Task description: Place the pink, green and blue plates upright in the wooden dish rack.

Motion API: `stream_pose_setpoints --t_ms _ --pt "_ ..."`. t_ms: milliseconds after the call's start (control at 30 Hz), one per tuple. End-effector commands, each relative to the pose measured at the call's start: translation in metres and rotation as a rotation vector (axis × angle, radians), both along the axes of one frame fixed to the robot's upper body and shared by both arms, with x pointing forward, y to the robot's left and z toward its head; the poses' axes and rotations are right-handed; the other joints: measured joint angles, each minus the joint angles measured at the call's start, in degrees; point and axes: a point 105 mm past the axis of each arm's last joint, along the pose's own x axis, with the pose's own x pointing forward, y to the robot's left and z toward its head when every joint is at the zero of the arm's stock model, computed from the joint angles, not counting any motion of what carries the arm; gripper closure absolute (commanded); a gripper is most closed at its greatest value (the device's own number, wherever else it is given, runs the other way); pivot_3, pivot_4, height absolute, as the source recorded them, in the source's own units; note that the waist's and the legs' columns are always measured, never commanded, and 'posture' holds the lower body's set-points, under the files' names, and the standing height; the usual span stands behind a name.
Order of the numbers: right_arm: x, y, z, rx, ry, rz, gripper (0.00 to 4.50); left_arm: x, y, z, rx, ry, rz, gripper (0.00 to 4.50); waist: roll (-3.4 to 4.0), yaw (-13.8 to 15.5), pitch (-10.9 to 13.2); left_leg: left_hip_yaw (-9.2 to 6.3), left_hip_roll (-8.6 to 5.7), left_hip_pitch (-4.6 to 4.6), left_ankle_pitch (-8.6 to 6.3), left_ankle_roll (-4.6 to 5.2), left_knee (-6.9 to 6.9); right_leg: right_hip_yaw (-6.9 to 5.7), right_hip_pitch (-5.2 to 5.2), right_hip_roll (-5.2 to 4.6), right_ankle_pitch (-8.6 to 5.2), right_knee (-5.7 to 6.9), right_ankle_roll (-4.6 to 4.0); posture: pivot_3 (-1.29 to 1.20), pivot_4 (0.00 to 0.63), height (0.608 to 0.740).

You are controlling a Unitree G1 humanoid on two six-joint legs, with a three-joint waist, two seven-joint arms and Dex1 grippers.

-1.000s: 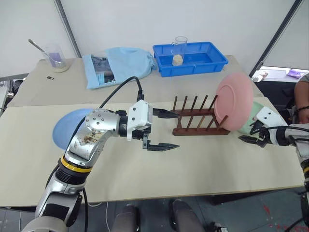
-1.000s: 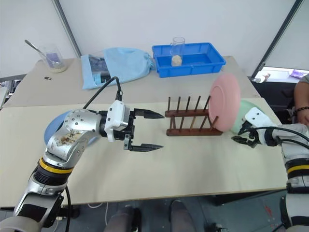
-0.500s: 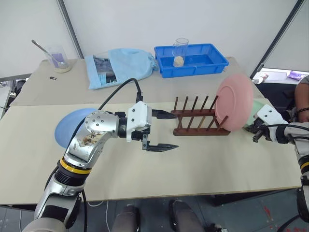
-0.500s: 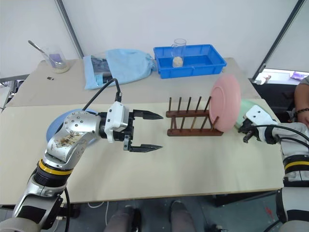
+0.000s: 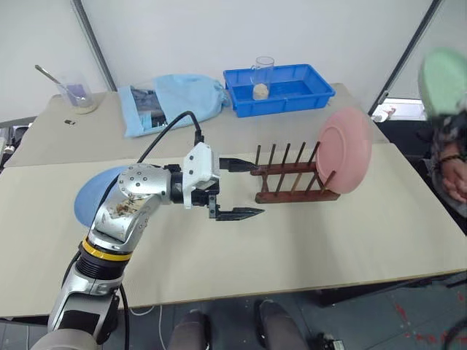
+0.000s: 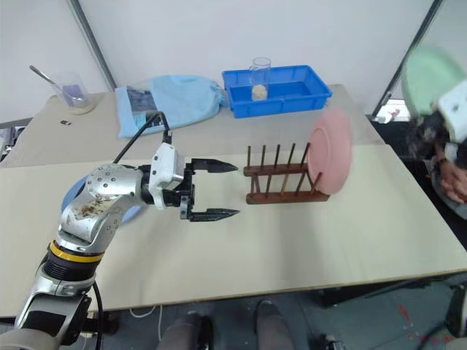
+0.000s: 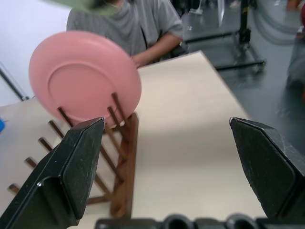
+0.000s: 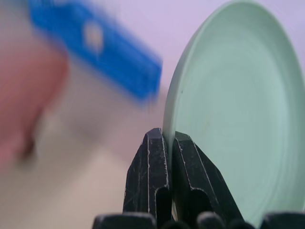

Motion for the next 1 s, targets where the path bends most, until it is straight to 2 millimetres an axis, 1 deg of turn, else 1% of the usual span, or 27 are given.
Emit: stream_pose_setpoints --t_ms 33,67,133,233,300,333,367,467,633,1000 --pt "-0.024 0.034 0.044 0.148 -0.147 0.165 4.46 -0.002 0.01 0.012 -0.009 -0.035 0.034 0.0 0.0 0.2 0.0 -0.04 0.07 -0.02 0.0 0.0 0.0 0.01 0.0 0.1 0.0 0.0 -0.01 0.0 0.15 0.72" --pt "-0.029 0.047 0.051 0.197 -0.16 0.232 4.46 0.0 0.014 0.012 -0.006 -0.037 0.061 0.0 0.0 0.3 0.0 -0.08 0.1 -0.05 0.0 0.0 0.0 0.02 0.0 0.17 0.0 -0.02 -0.02 0.0 0.15 0.72" --pt "-0.038 0.066 0.054 0.299 -0.127 0.359 4.46 0.002 0.021 0.014 -0.002 -0.032 0.1 0.0 0.01 0.6 0.0 -0.09 0.12 -0.11 0.0 0.0 -0.04 0.05 -0.07 0.18 0.0 -0.02 -0.04 0.0 0.15 0.72" --pt "-0.051 0.085 0.045 0.466 0.001 0.542 4.46 -0.003 0.026 0.014 0.01 -0.019 0.11 0.0 0.01 1.3 0.0 -0.08 0.14 -0.27 -0.01 0.02 -0.08 0.04 -0.19 0.18 0.04 -0.07 0.02 0.0 0.15 0.72" --pt "-0.056 0.09 0.037 0.552 0.074 0.611 4.46 -0.004 0.028 0.014 0.017 -0.016 0.11 0.0 0.01 1.8 0.0 -0.08 0.14 -0.41 -0.05 0.07 -0.09 0.03 -0.25 0.17 0.09 -0.14 0.1 0.0 0.15 0.72" --pt "-0.057 0.092 0.031 0.6 0.119 0.639 4.46 -0.004 0.028 0.014 0.021 -0.016 0.11 0.0 0.01 2.1 0.0 -0.1 0.13 -0.51 -0.06 0.08 -0.09 0.02 -0.28 0.16 0.1 -0.18 0.11 0.0 0.15 0.72" --pt "-0.057 0.094 0.021 0.63 0.173 0.661 4.46 -0.004 0.028 0.014 0.024 -0.017 0.109 0.0 0.0 2.3 0.0 -0.11 0.11 -0.54 -0.06 0.08 -0.08 0.02 -0.28 0.15 0.1 -0.2 0.11 0.0 0.15 0.72" --pt "-0.059 0.097 -0.001 0.702 0.29 0.7 4.46 -0.005 0.027 0.014 0.023 -0.014 0.094 0.0 0.0 2.9 0.0 -0.12 0.07 -0.58 -0.06 0.09 -0.07 0.03 -0.27 0.13 0.01 -0.27 -0.03 0.0 0.15 0.72" --pt "-0.059 0.098 -0.026 0.774 0.429 0.72 4.46 -0.008 0.02 0.013 0.018 -0.008 0.057 0.0 0.0 2.9 0.0 -0.11 0.09 -0.54 -0.06 0.09 -0.03 0.05 -0.27 0.17 -0.08 -0.19 -0.18 0.0 0.15 0.72" --pt "-0.051 0.092 -0.047 0.845 0.555 0.693 4.46 -0.007 0.016 0.014 0.01 -0.012 0.039 0.0 0.0 2.7 0.0 -0.15 0.13 -0.52 -0.06 0.09 -0.02 0.06 -0.27 0.26 -0.07 -0.15 -0.19 0.0 0.15 0.72"
